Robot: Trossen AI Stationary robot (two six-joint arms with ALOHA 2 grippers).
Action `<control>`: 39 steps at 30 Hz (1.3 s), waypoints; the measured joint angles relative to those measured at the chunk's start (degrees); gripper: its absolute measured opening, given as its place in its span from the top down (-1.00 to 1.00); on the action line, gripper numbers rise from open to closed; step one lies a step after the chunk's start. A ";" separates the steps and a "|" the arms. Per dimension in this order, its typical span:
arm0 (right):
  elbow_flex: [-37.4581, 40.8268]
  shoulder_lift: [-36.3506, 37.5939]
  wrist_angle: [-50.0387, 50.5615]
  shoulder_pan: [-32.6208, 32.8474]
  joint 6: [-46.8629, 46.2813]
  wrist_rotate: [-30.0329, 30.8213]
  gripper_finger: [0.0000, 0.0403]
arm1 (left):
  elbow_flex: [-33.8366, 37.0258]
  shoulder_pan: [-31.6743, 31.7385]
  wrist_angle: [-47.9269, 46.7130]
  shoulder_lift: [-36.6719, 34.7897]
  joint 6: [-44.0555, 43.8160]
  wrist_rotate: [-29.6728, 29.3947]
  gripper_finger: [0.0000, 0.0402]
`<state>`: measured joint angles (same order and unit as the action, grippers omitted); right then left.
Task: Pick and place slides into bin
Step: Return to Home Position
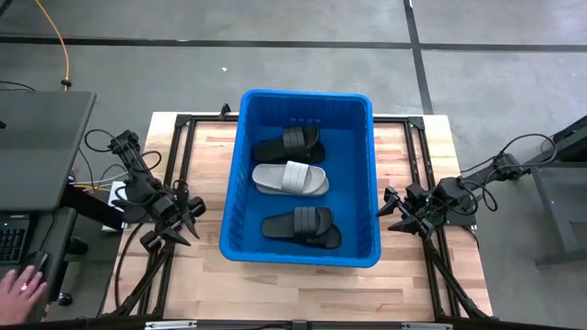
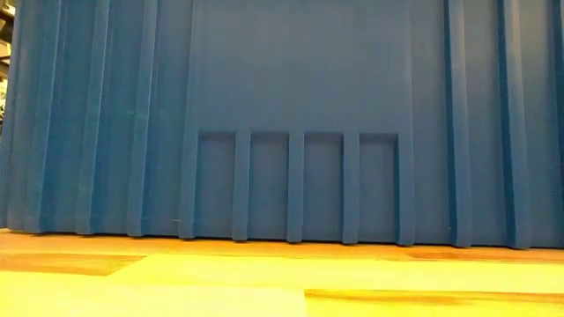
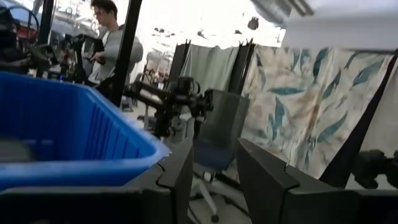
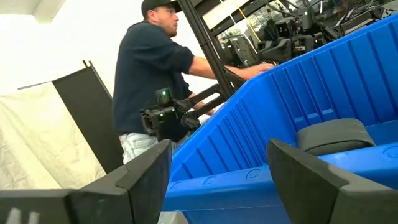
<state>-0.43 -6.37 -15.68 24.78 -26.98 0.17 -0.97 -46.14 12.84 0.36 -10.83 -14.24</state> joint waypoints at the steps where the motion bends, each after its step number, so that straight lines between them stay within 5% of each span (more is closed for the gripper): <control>1: 0.00 0.00 0.00 0.00 0.00 -0.01 -0.26 | 0.00 -0.01 -0.75 0.02 0.00 0.02 0.44; 19: 0.00 -0.02 0.00 0.00 0.00 0.02 -0.26 | 0.00 0.00 -10.22 0.01 0.02 0.05 0.44; 39: 0.00 -0.02 0.01 0.00 0.00 0.01 -0.26 | 0.00 0.01 -10.17 0.02 0.01 0.04 0.44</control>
<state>-0.43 -6.39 -15.67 24.78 -26.98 0.17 -0.97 -46.13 2.68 0.38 -10.82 -14.20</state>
